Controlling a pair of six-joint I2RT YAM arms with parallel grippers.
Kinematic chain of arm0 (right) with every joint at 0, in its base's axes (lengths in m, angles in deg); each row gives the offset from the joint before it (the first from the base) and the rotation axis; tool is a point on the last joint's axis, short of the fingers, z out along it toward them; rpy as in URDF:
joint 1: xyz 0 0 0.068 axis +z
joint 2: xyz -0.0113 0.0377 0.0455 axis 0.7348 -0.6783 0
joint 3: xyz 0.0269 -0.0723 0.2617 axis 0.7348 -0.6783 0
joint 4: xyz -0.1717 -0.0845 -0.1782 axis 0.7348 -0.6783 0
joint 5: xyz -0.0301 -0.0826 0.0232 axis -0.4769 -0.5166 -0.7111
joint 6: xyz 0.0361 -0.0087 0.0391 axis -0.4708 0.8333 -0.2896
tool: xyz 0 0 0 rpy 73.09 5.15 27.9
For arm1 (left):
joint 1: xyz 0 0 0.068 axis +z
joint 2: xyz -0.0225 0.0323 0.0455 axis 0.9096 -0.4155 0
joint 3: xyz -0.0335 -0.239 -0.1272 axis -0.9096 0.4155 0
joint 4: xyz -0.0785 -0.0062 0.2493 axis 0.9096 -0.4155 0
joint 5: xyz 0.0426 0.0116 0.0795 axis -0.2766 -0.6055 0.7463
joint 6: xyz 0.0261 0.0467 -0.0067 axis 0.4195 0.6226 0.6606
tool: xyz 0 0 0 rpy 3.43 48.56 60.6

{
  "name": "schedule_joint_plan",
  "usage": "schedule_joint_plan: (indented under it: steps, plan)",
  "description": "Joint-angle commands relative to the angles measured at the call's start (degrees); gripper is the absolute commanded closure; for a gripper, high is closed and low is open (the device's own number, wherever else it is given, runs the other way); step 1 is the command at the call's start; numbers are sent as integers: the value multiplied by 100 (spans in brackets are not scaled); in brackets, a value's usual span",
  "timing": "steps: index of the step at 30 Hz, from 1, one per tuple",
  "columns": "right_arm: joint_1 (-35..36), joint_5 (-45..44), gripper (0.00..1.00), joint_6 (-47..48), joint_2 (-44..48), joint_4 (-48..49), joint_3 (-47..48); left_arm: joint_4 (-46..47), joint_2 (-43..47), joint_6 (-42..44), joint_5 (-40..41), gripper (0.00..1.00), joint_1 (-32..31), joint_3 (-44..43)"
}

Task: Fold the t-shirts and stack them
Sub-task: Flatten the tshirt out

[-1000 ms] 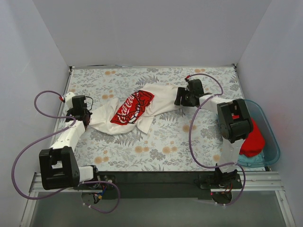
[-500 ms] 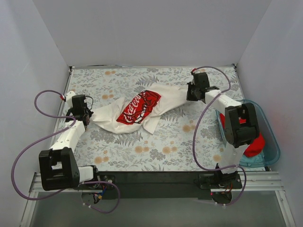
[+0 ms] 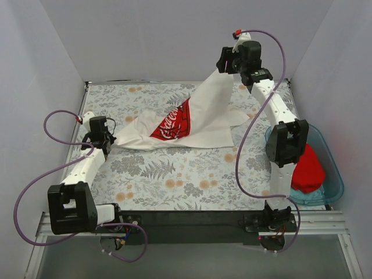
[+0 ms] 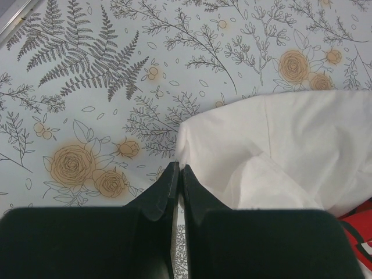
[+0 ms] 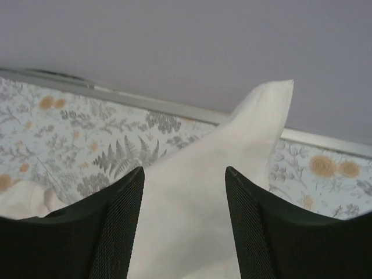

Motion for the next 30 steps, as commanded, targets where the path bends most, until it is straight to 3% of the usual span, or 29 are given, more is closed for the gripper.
schedule_joint_plan:
  steps: [1, 6, 13, 19, 30]
  plan:
    - [81, 244, 34, 62, 44, -468, -516, 65, 224, 41, -41, 100, -17, -127]
    - [99, -90, 36, -34, 1116, -468, -2929, 74, 242, 15, -155, 100, -25, -135]
    - [423, -879, 39, -262, 2225, -468, -5165, 91, 321, -20, -252, 100, -25, -118]
    - [802, -1960, 39, -719, 2323, -547, -5678, 127, 409, -20, -252, 100, -25, -74]
    - [899, -2279, 48, -1115, 1901, -574, -5529, 153, 541, -64, -366, 100, -34, -47]
